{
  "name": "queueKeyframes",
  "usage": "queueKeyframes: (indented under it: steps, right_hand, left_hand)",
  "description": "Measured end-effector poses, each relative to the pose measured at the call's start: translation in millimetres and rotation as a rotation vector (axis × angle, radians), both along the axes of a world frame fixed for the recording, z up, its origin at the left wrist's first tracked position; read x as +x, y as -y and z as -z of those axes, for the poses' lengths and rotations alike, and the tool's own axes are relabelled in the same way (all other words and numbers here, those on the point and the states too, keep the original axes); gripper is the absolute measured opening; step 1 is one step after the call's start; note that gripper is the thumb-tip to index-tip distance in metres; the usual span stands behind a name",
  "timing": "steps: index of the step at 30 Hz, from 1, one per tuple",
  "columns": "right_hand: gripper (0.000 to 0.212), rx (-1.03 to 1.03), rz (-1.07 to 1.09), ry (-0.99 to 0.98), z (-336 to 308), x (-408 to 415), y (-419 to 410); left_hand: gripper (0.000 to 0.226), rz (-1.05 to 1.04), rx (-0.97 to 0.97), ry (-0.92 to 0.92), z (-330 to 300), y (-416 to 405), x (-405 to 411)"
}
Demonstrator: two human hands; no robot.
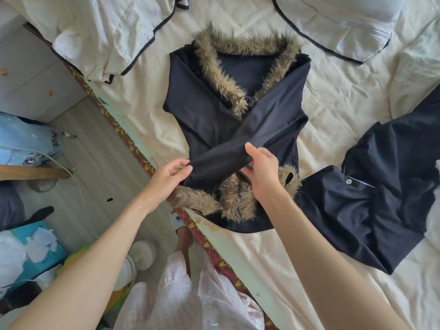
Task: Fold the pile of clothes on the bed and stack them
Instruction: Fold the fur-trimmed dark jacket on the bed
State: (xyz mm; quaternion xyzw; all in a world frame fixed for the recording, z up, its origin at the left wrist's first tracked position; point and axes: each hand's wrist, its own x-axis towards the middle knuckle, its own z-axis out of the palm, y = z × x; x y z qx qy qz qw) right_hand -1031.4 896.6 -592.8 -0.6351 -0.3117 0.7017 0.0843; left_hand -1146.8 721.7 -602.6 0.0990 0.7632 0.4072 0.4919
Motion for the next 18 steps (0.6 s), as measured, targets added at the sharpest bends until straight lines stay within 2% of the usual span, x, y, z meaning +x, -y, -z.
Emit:
queueKeyframes:
  steps: [2,4,5,9,12,15,18]
  right_hand:
    - [0.033,0.141,-0.070,0.070,2,9,4]
    - [0.017,0.161,-0.097,0.146,10,20,6]
    - [0.008,0.127,-0.097,0.179,13,24,6]
    - [0.010,-0.071,-0.107,0.205,23,31,1]
    - [0.012,-0.083,-0.113,0.167,24,29,-7]
    - [0.017,-0.076,-0.127,0.175,23,23,-11]
    - [0.017,-0.025,-0.031,0.159,23,18,-14]
  left_hand:
    - [0.010,-0.011,-0.005,0.005,4,-2,0]
    - [0.008,-0.005,-0.033,0.005,13,-4,3]
    - [0.006,-0.004,-0.063,0.005,19,-4,6]
    - [0.016,-0.017,-0.181,0.009,40,-1,15]
    - [0.019,0.016,-0.204,0.017,43,1,18]
    - [0.022,0.024,-0.146,0.007,38,2,20]
    - [0.017,-0.044,-0.026,0.029,29,-1,18]
